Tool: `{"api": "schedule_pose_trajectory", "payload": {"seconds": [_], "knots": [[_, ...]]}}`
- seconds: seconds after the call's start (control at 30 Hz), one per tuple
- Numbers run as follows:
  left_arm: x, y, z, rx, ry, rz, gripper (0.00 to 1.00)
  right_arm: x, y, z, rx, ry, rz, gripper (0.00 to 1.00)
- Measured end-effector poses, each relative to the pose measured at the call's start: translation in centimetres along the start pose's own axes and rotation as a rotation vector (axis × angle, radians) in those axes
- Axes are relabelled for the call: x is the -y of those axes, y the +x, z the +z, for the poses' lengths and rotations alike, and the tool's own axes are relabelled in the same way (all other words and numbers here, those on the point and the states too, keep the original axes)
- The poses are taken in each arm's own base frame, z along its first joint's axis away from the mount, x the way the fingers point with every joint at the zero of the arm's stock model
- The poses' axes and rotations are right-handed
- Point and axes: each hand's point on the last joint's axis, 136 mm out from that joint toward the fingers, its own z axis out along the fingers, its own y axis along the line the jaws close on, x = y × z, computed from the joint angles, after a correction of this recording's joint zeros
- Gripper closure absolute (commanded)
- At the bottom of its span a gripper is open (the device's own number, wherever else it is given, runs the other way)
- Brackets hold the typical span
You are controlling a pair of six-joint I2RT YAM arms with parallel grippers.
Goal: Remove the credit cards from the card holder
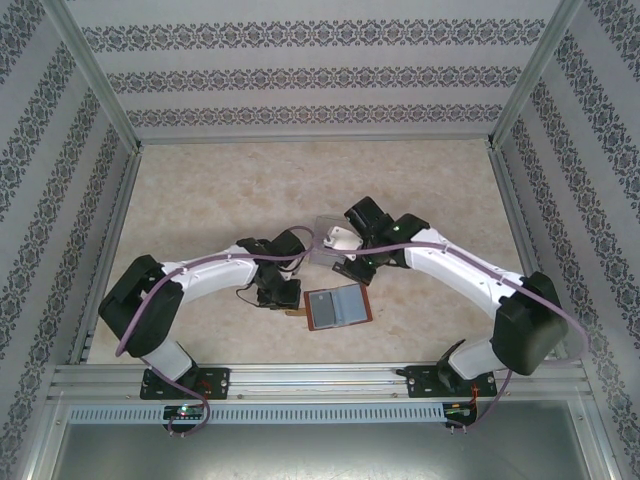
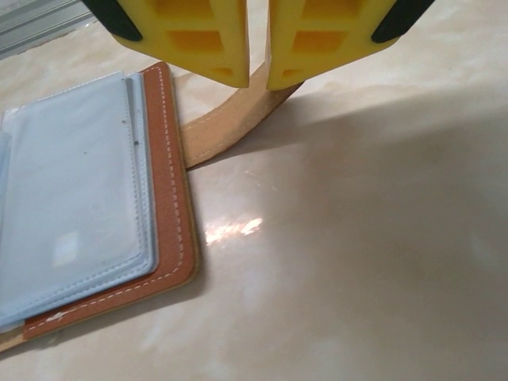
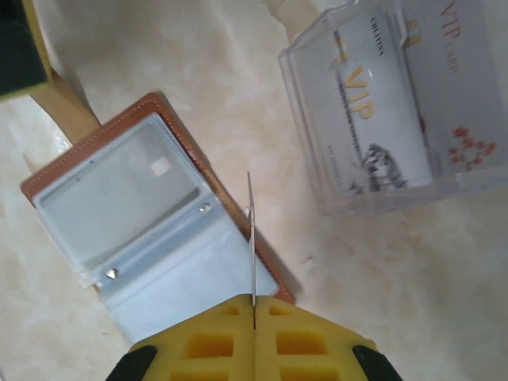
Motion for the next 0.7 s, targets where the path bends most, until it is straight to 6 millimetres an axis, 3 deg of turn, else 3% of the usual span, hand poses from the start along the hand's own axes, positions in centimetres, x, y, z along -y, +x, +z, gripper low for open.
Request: {"api": "schedule_pose_trajectory", "payload": {"seconds": [0.37,0.7], "knots": [[-1.8,0.7,-0.6,0.025,0.012,-0.044,0.84,4.7,-3.1,-0.6,-0.032,0.025,-0.115,1.00],[-2.5,0.5,-1.3,0.053,0.026,-0.084,0.84,8.8,-6.8,0.4,-0.051,-0.002,-0.172,1.00]]}}
